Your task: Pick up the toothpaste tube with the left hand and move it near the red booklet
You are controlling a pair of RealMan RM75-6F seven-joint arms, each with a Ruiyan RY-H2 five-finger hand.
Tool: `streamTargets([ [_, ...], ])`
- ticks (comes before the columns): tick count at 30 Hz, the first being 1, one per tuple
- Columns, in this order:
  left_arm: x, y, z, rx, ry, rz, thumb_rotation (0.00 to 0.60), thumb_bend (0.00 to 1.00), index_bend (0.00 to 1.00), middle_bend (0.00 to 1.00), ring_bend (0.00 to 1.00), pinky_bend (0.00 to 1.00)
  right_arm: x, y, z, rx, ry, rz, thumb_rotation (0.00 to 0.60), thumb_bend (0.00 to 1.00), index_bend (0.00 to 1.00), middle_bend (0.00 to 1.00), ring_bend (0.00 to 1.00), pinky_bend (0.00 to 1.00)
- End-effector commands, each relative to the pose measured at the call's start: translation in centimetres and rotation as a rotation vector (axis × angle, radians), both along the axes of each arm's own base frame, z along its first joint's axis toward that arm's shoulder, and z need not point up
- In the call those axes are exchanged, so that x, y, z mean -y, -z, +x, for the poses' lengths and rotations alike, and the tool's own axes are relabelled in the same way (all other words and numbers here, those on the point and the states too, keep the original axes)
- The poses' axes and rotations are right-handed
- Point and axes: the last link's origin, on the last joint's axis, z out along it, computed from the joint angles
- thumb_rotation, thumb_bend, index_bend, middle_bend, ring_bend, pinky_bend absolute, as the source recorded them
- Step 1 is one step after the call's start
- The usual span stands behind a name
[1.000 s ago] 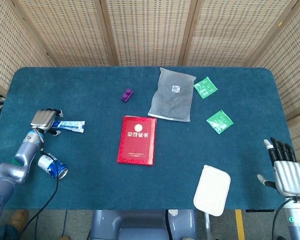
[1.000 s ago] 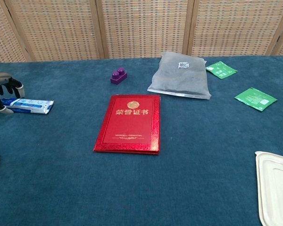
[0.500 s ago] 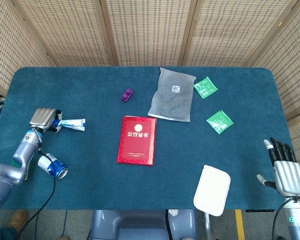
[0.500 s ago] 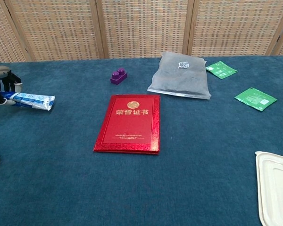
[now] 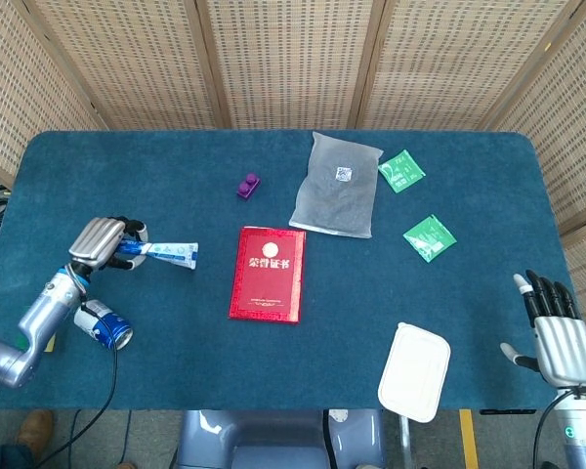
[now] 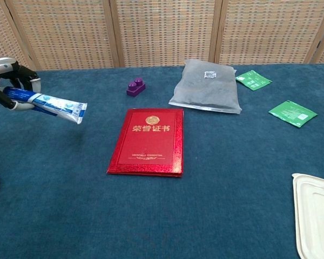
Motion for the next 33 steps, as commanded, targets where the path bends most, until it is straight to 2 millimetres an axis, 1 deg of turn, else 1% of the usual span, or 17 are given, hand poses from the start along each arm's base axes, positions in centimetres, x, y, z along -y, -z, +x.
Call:
streamTargets([
  [1, 2.9, -0.8, 2.7, 0.082, 0.085, -0.040, 0.600, 0.38, 0.55, 0.52, 0.42, 0.43, -0.1, -0.1, 0.0, 0.002, -0.001, -0.001, 0.600, 0.00, 0.00, 0.00, 0.00, 0.00],
  [6, 4.7, 0.0, 5.0, 0.134, 0.122, -0.099, 0.600, 0.38, 0.55, 0.52, 0.42, 0.43, -0.1, -0.1, 0.1, 0.005, -0.001, -0.002, 0.600, 0.00, 0.00, 0.00, 0.00, 0.00],
  [9, 5.2, 0.6, 5.8, 0.153, 0.125, -0.122, 0.600, 0.38, 0.55, 0.52, 0.42, 0.43, -0.1, -0.1, 0.1, 0.003, -0.003, 0.001, 0.600, 0.00, 0.00, 0.00, 0.00, 0.00],
  [13, 5.7, 2.1, 7.2, 0.171, 0.133, -0.159, 0.600, 0.38, 0.55, 0.52, 0.42, 0.43, -0.2, 0.0, 0.2, 0.001, -0.006, 0.002, 0.600, 0.00, 0.00, 0.00, 0.00, 0.00],
  [17, 6.0, 3.8, 8.2, 0.232, 0.112, -0.197, 0.600, 0.38, 0.55, 0.52, 0.42, 0.43, -0.2, 0.0, 0.1, -0.002, -0.003, 0.002, 0.600, 0.00, 0.00, 0.00, 0.00, 0.00],
  [21, 6.7, 5.8, 9.1, 0.282, 0.097, -0.243, 0.600, 0.38, 0.55, 0.52, 0.42, 0.43, -0.2, 0.1, 0.1, -0.002, 0.000, 0.004, 0.600, 0.00, 0.00, 0.00, 0.00, 0.00],
  [26, 8.3, 8.1, 10.3, 0.326, 0.090, -0.269, 0.600, 0.41, 0.55, 0.52, 0.42, 0.43, -0.1, 0.1, 0.0, -0.006, 0.004, 0.005, 0.600, 0.00, 0.00, 0.00, 0.00, 0.00],
  [30, 9.3, 9.1, 10.7, 0.331, 0.086, -0.267, 0.600, 0.41, 0.55, 0.52, 0.42, 0.43, -0.1, 0.1, -0.1, -0.006, 0.006, 0.005, 0.600, 0.00, 0.00, 0.00, 0.00, 0.00],
  [33, 10.6, 10.0, 10.7, 0.319, 0.071, -0.273, 0.600, 0.41, 0.55, 0.52, 0.42, 0.43, -0.2, 0.1, -0.1, -0.006, 0.006, 0.006, 0.600, 0.00, 0.00, 0.00, 0.00, 0.00],
])
